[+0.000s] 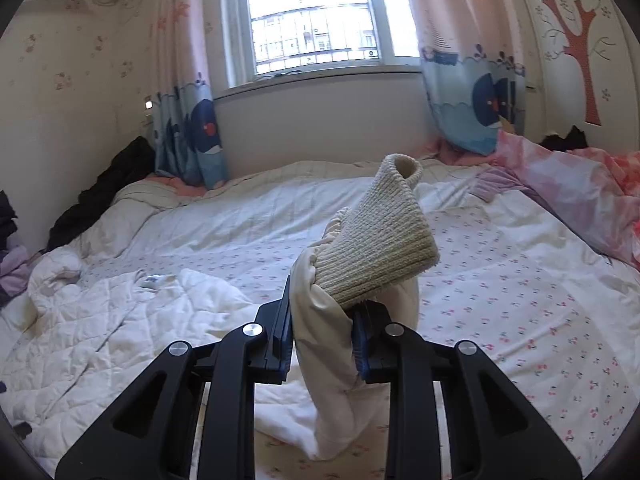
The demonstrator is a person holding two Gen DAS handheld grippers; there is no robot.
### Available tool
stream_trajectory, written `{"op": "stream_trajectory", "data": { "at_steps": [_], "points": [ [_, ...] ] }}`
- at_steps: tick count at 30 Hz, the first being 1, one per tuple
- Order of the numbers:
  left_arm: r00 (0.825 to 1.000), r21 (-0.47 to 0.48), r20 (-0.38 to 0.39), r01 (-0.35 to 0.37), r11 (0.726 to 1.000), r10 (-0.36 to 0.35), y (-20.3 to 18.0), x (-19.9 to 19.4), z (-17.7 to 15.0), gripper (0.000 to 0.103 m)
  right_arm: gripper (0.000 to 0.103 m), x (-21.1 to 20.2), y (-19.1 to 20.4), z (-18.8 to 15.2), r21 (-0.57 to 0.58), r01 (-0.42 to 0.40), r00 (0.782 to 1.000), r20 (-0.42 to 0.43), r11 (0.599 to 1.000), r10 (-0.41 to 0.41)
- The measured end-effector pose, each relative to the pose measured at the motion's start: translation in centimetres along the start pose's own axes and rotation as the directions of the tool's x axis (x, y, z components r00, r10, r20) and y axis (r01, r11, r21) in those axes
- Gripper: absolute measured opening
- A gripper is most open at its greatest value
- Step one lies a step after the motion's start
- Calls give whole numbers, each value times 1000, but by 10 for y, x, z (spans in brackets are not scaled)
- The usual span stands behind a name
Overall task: Fold large clothes
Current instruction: 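Lift the sleeve by the cuff with the right tool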
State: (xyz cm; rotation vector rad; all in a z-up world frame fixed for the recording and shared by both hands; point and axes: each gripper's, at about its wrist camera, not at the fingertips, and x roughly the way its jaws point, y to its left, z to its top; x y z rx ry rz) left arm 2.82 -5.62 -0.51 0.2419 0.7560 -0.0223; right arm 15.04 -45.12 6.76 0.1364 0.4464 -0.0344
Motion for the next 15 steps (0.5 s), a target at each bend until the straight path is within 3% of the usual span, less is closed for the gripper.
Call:
{"op": "stream_trajectory", "data": {
  "at_steps": [5, 15],
  "points": [
    [999, -85, -29, -28, 996, 25, 28, 15, 2, 96, 23, 9, 39, 14, 6, -67, 998, -3, 998, 67],
    [998, -158, -43, -56, 986, 50, 53, 22, 2, 96, 22, 25, 120, 39, 13, -218, 976, 7, 976, 218]
  ]
}}
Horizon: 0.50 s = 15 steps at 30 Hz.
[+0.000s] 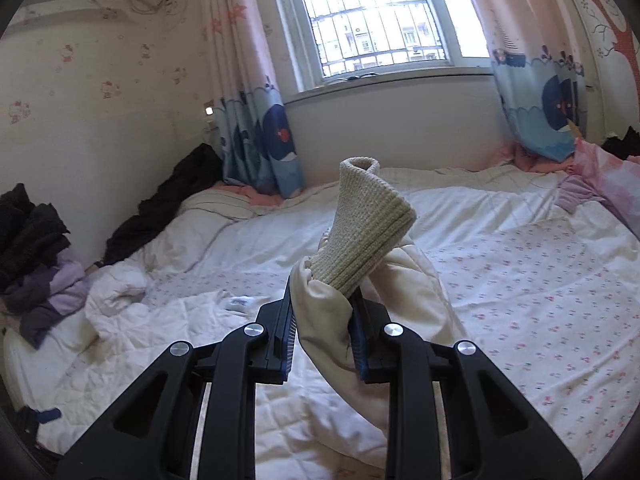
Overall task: Fold large clothes
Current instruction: 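Lift the sleeve by the cuff with the right tool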
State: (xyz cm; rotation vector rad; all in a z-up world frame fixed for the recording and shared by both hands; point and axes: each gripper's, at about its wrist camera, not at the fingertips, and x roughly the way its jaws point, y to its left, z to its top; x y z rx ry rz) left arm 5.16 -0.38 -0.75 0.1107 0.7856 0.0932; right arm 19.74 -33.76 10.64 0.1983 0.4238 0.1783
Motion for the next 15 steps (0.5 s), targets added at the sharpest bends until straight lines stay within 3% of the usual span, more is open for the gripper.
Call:
{"op": "stream_trajectory", "data": {
  "at_steps": [8, 15],
  "points": [
    [1000, -98, -5, 15, 995, -16, 25, 5, 6, 96, 22, 40, 80, 22, -35, -119, 993, 9, 992, 120],
    [1000, -201, -7, 5, 980, -7, 56, 9, 7, 96, 22, 83, 164, 11, -96, -229, 973, -38, 969, 226]
  ]
}}
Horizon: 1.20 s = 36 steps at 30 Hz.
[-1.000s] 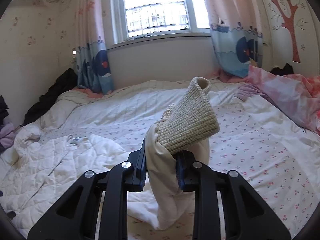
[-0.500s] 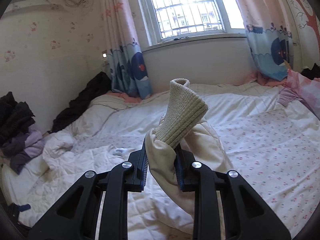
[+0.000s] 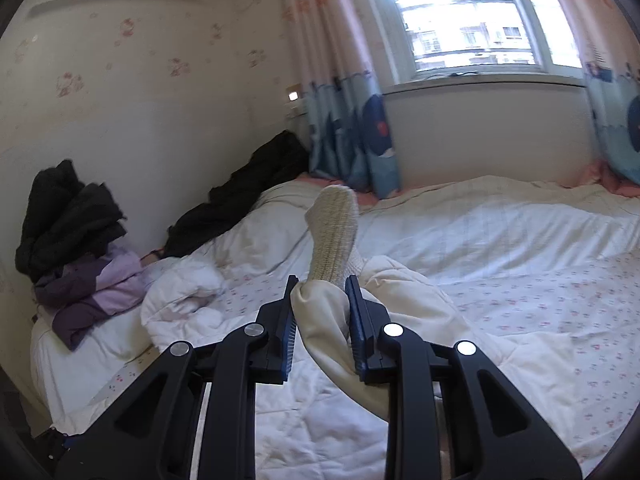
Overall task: Fold large clothes
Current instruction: 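Lift the sleeve by the cuff with the right tool, then lay the sleeve across the coat body and open the right tool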
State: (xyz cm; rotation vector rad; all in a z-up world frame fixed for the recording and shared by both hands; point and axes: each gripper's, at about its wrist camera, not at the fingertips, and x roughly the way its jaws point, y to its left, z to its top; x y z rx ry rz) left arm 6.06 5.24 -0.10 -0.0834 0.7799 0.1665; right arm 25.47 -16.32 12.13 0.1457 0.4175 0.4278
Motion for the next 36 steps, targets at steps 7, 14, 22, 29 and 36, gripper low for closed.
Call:
{"op": "stream_trajectory", "data": {
  "at_steps": [7, 14, 22, 29, 36],
  "points": [
    [1000, -93, -7, 25, 995, -25, 22, 2, 5, 96, 22, 61, 55, -24, -61, -77, 995, -73, 995, 72],
    [998, -140, 7, 64, 988, -64, 37, 0, 5, 96, 22, 110, 104, -52, -105, -143, 982, -135, 984, 129],
    [994, -202, -5, 103, 974, -106, 56, 3, 5, 96, 22, 142, 129, -75, -130, -169, 972, -185, 977, 143],
    [993, -226, 2, 118, 967, -120, 62, 3, 4, 96, 22, 152, 131, -75, -129, -137, 982, -145, 982, 118],
    [993, -232, -16, 109, 967, -115, 67, 9, 2, 96, 26, 197, 141, -107, -123, -200, 941, -299, 972, 155]
  ]
}}
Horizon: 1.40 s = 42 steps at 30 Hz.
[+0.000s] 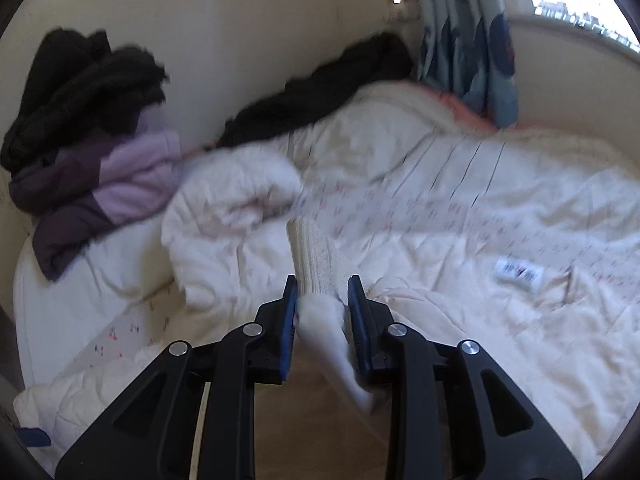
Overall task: Fold large clothes
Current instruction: 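Lay the sleeve across the coat body and open the right tool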
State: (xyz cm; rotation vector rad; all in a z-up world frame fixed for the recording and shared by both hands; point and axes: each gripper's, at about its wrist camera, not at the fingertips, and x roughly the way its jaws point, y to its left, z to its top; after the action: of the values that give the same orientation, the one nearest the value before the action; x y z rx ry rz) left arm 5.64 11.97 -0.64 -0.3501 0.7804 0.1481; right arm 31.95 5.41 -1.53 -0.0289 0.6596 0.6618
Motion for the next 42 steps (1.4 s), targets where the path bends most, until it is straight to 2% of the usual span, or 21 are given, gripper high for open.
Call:
{"op": "stream_trajectory", "data": {
  "at_steps": [1, 2, 4, 7, 18, 26, 31, 34, 38, 40, 42],
  "points": [
    [1000, -5, -3, 2, 1000, -2, 1, 1, 0, 96, 34, 11, 1, -6, -3, -13, 999, -36, 1000, 12],
    [1000, -4, -6, 2, 1000, -2, 1, 1, -1, 96, 47, 21, 3, -12, -1, -27, 997, -76, 1000, 27],
    [1000, 4, -8, -3, 1000, 3, 1, 3, -1, 96, 61, 30, 8, -19, -15, -27, 994, -109, 1000, 25],
    [1000, 0, -16, -2, 1000, 2, 2, 5, -1, 96, 67, 29, 17, -22, -36, -30, 993, -119, 999, 26],
    [1000, 7, 2, -18, 1000, 18, -1, 4, -1, 96, 72, -39, 37, -18, -142, 41, 998, -32, 989, -46],
    [999, 29, 16, -40, 999, 39, -6, 5, -3, 96, 76, -86, 24, -23, -160, 152, 988, 14, 975, -151],
    [999, 48, 23, -42, 998, 41, -13, 5, -3, 96, 79, -107, 13, -30, -158, 192, 981, 23, 969, -190],
    [998, 81, 45, -40, 996, 37, -23, 6, 8, 96, 81, -124, -2, -37, -126, 211, 977, 27, 969, -210],
    [993, 155, 115, -56, 986, 38, -46, 21, 45, 96, 82, -158, -51, -50, -2, 266, 963, 39, 964, -266],
    [995, 163, 96, -42, 986, 26, -55, 45, 64, 96, 82, -170, -74, -58, 48, 305, 951, 32, 951, -307],
    [996, 203, 72, -59, 977, 45, -69, 76, 79, 96, 82, -180, -102, -67, 108, 347, 936, 11, 931, -351]
  ]
}}
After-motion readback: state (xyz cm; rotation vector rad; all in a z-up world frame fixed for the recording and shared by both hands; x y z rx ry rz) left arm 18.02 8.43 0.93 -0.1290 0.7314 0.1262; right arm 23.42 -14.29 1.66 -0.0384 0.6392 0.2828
